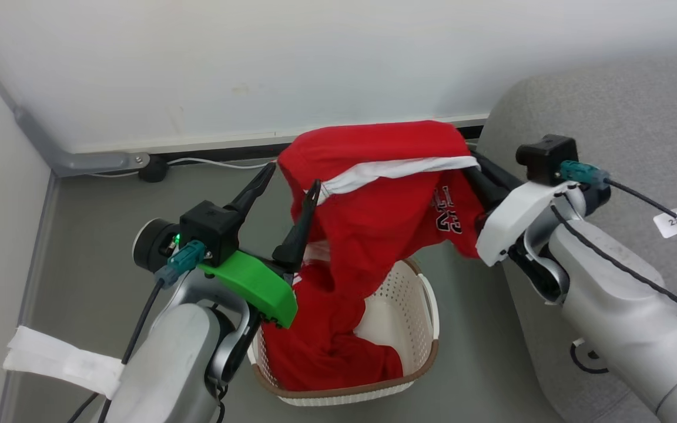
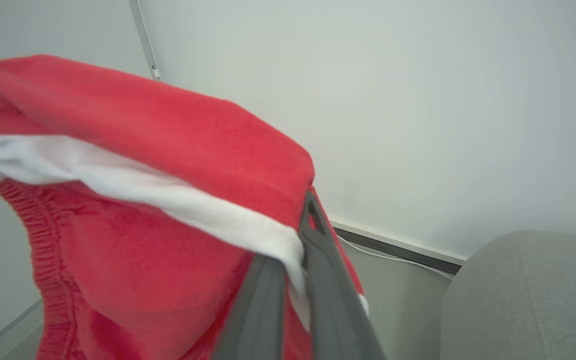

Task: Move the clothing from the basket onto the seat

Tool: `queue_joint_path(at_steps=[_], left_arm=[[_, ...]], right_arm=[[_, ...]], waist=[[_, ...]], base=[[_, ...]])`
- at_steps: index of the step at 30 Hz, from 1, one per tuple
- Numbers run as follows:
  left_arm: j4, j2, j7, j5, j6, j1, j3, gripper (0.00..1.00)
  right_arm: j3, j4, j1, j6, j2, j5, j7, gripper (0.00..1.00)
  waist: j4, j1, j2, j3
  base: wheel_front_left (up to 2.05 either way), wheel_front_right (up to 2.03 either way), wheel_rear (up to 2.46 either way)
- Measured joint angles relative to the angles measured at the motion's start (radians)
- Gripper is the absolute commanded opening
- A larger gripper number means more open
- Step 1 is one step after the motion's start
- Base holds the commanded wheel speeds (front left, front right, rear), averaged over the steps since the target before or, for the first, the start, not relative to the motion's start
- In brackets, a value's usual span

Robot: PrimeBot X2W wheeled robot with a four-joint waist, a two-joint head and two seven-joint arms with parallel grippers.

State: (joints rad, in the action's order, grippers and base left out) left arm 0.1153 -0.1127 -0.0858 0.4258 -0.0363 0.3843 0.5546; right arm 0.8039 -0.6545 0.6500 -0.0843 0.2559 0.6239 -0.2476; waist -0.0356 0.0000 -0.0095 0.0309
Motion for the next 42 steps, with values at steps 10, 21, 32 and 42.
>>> queue_joint_path(at_steps=[10,21,32,42], left_arm=[[-0.009,-0.004,-0.014,0.001,-0.003,-0.032,0.012,1.00],[-0.022,-0.010,-0.031,-0.003,-0.009,-0.064,0.044,1.00],[-0.042,-0.009,-0.031,-0.019,-0.009,-0.080,0.079,1.00],[-0.063,-0.002,-0.019,-0.034,-0.015,-0.079,0.114,1.00]], right_arm=[[-0.132,0.082,-0.029,0.061,0.091,0.010,-0.003,0.00],[-0.216,0.203,-0.111,0.105,0.162,-0.001,-0.003,0.00],[-0.247,0.293,-0.181,0.114,0.187,-0.009,-0.003,0.00],[-0.301,0.361,-0.204,0.130,0.231,-0.022,-0.003,0.00]], waist=[[-0.072,0.0000,0.0000,0.000],[-0.163,0.0000,0.0000,0.007],[-0.268,0.0000,0.0000,0.029],[-0.330,0.0000,0.0000,0.106]], base=[[0.00,0.00,0.00],[0.00,0.00,0.00],[0.00,0.00,0.00],[0.00,0.00,0.00]])
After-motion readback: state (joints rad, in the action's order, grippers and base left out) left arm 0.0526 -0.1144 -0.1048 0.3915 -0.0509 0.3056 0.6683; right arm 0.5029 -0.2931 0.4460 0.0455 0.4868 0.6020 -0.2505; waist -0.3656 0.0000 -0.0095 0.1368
